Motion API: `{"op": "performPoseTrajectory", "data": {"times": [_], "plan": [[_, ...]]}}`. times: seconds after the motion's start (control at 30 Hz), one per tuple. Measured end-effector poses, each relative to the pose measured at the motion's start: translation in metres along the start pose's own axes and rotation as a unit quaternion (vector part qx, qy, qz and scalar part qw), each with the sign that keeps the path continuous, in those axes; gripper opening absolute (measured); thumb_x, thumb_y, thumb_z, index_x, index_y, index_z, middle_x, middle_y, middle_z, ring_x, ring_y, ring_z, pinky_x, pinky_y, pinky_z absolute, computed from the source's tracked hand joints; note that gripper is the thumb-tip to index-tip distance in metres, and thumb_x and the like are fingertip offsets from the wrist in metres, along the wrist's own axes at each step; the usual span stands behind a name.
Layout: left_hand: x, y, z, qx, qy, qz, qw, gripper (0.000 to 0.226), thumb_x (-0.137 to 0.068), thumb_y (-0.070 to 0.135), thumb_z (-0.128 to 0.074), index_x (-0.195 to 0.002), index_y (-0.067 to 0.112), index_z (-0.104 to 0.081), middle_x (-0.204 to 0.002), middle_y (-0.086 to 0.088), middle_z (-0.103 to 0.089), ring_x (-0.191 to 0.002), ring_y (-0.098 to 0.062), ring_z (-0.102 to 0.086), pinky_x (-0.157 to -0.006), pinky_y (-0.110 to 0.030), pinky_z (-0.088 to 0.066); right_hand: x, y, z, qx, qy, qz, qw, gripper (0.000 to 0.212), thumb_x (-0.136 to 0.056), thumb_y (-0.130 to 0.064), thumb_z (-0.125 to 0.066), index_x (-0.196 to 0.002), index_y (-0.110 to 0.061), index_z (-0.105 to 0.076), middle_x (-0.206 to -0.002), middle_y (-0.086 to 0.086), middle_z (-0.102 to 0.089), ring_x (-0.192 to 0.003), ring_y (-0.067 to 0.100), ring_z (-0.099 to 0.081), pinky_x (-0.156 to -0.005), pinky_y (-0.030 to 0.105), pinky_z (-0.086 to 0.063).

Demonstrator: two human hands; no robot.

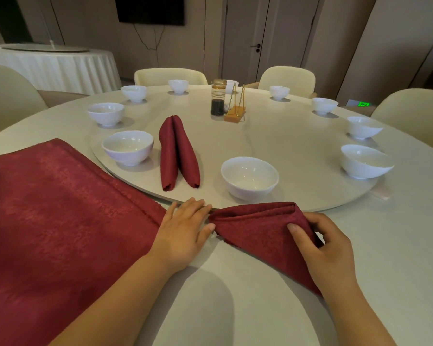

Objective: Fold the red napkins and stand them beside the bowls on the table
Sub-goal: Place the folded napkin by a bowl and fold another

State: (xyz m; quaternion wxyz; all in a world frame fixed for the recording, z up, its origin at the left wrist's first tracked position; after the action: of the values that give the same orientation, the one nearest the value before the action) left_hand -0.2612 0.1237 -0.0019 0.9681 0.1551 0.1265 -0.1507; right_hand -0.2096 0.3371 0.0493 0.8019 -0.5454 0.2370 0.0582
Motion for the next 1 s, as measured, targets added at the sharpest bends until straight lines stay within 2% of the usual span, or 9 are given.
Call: {"op": "performPoseTrajectory", "data": {"times": [0.1, 0.27, 0.5, 0.63, 0.7, 0.8, 0.87, 0.93, 1.0], "plan": [[0.0, -0.012, 0.001, -0.028, -0.01, 0.056, 0.998, 0.124, -0.053, 0.078, 0.033, -0.142, 0.023, -0.034, -0.146, 0.006, -0.033, -0.14, -0.012, -0.018, -0.113, -0.042, 0.0, 0.001, 0.001, 0.0, -0.006, 0.009, -0.006, 1.0, 0.032, -0.081, 0.002, -0.062, -0.073, -0.029, -0.06, -0.071, -0.031, -0.061, -0.072, -0.012, -0.056, -0.064, 0.001, -0.039], [0.001, -0.022, 0.006, -0.072, -0.013, 0.091, 0.993, 0.104, -0.056, 0.059, 0.02, -0.145, 0.027, -0.023, -0.15, 0.009, -0.021, -0.141, -0.008, -0.007, -0.113, -0.042, 0.0, 0.0, -0.007, 0.013, -0.005, 0.05, -0.002, 0.999, 0.033, -0.081, 0.002, -0.063, -0.07, -0.029, -0.058, -0.065, -0.033, -0.06, -0.067, -0.014, -0.055, -0.061, -0.001, -0.037], [0.005, -0.04, 0.014, -0.028, 0.02, 0.102, 0.994, 0.101, -0.061, 0.062, 0.011, -0.142, 0.021, -0.034, -0.148, 0.004, -0.029, -0.141, -0.011, -0.013, -0.111, -0.041, 0.012, -0.023, -0.045, 0.058, 0.036, 0.098, 0.046, 0.993, 0.037, -0.073, -0.022, -0.068, -0.064, -0.057, -0.06, -0.062, -0.033, -0.059, -0.06, -0.014, -0.051, -0.06, 0.0, -0.036], [0.006, -0.044, 0.021, -0.005, 0.049, 0.096, 0.994, 0.097, -0.067, 0.063, 0.004, -0.138, 0.015, -0.041, -0.145, -0.001, -0.037, -0.14, -0.015, -0.021, -0.106, -0.033, 0.021, -0.057, -0.049, 0.065, 0.085, 0.115, 0.068, 0.987, 0.039, -0.084, -0.009, -0.063, -0.064, -0.043, -0.06, -0.062, -0.035, -0.057, -0.059, -0.014, -0.049, -0.061, 0.002, -0.035], [0.007, -0.044, 0.021, -0.023, 0.065, 0.081, 0.994, 0.096, -0.077, 0.069, 0.001, -0.132, 0.009, -0.05, -0.139, -0.007, -0.046, -0.135, -0.022, -0.033, -0.103, -0.03, 0.024, -0.077, -0.045, 0.054, 0.092, 0.116, 0.07, 0.986, 0.022, -0.086, -0.007, -0.06, -0.076, -0.027, -0.058, -0.062, -0.035, -0.056, -0.061, -0.017, -0.048, -0.062, -0.001, -0.034], [0.008, -0.047, 0.012, -0.036, 0.044, 0.086, 0.995, 0.088, -0.089, 0.064, -0.004, -0.118, 0.003, -0.061, -0.125, -0.014, -0.058, -0.122, -0.03, -0.05, -0.106, -0.044, 0.009, -0.1, -0.031, 0.036, 0.104, 0.106, 0.058, 0.987, 0.004, -0.088, -0.01, -0.057, -0.087, -0.013, -0.058, -0.064, -0.022, -0.053, -0.063, -0.018, -0.048, -0.062, -0.001, -0.034], [0.008, -0.05, 0.011, -0.066, 0.047, 0.093, 0.992, 0.079, -0.094, 0.056, -0.009, -0.111, 0.002, -0.065, -0.117, -0.015, -0.063, -0.112, -0.03, -0.058, -0.1, -0.056, -0.013, -0.11, -0.019, 0.024, 0.105, 0.101, 0.043, 0.988, 0.002, -0.089, -0.013, -0.056, -0.089, -0.014, -0.058, -0.071, -0.018, -0.051, -0.067, -0.008, -0.052, -0.06, 0.002, -0.035], [0.008, -0.051, 0.011, -0.08, 0.052, 0.098, 0.991, 0.078, -0.096, 0.052, -0.007, -0.106, 0.002, -0.066, -0.11, -0.015, -0.066, -0.105, -0.031, -0.062, -0.098, -0.054, -0.025, -0.12, -0.011, 0.012, 0.108, 0.091, 0.031, 0.989, 0.002, -0.089, -0.015, -0.056, -0.089, -0.016, -0.057, -0.073, -0.014, -0.053, -0.07, 0.006, -0.05, -0.06, 0.011, -0.037], [0.007, -0.052, 0.012, -0.077, 0.052, 0.102, 0.99, 0.08, -0.096, 0.052, -0.005, -0.104, 0.001, -0.067, -0.108, -0.015, -0.067, -0.103, -0.032, -0.063, -0.104, -0.044, -0.024, -0.129, -0.004, 0.001, 0.11, 0.086, 0.021, 0.99, 0.002, -0.09, -0.016, -0.055, -0.09, -0.016, -0.057, -0.076, -0.006, -0.055, -0.077, 0.013, -0.05, -0.065, 0.018, -0.037]]}}
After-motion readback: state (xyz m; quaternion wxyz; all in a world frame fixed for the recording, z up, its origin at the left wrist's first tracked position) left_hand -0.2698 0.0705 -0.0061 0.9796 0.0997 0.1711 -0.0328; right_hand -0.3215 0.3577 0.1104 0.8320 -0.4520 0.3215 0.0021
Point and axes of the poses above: each hand's wrist, its own x-axis away from the middle knuckle, its own z-axis out of the back of the hand, y = z × x, the point moved 10 cm from there along -x, towards the middle knuckle
